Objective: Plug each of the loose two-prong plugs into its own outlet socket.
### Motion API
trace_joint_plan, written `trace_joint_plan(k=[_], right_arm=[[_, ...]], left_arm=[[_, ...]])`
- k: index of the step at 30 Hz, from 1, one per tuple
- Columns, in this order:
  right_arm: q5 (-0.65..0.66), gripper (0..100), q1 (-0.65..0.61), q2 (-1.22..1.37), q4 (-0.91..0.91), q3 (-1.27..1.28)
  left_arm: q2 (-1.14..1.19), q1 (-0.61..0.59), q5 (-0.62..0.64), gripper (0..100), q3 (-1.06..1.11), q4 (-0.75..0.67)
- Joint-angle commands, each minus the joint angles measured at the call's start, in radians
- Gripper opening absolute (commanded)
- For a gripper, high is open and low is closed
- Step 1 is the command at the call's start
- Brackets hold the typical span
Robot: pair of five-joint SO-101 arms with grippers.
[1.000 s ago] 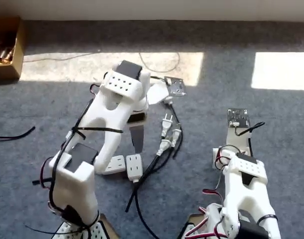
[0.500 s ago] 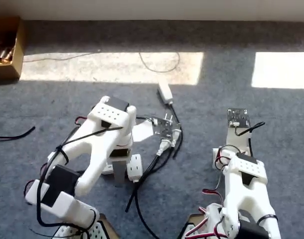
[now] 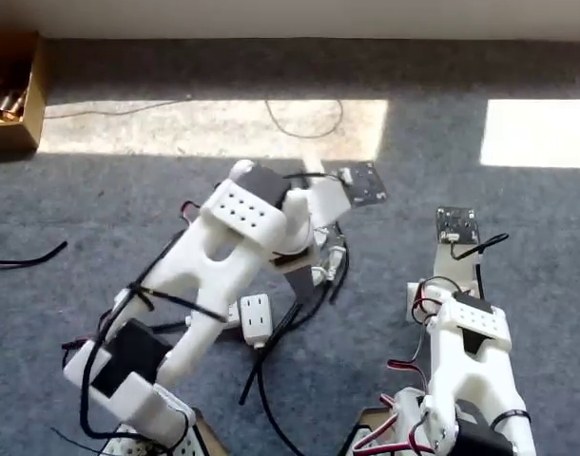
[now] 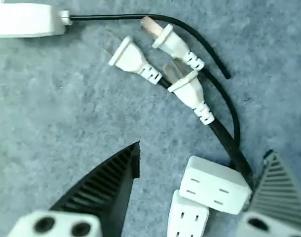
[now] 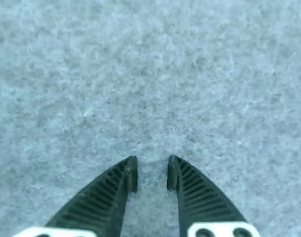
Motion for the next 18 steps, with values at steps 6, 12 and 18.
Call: trace_joint_plan(k=[6,12,18], right_arm=[[-0.009,12.3,0.018,0.013,0.007,-0.035],[-0.009,12.3,0.018,0.013,0.007,-0.035],[-0.009,12.3,0.016,0.013,0.007,-0.035]], left_arm=[[0.214,0.061,0.100,37,-0.041,-0.189],[0.295,0.016,0.117,36,-0.065,-0.207],[0.306,0.005,0.075,9,-0.168,-0.192]])
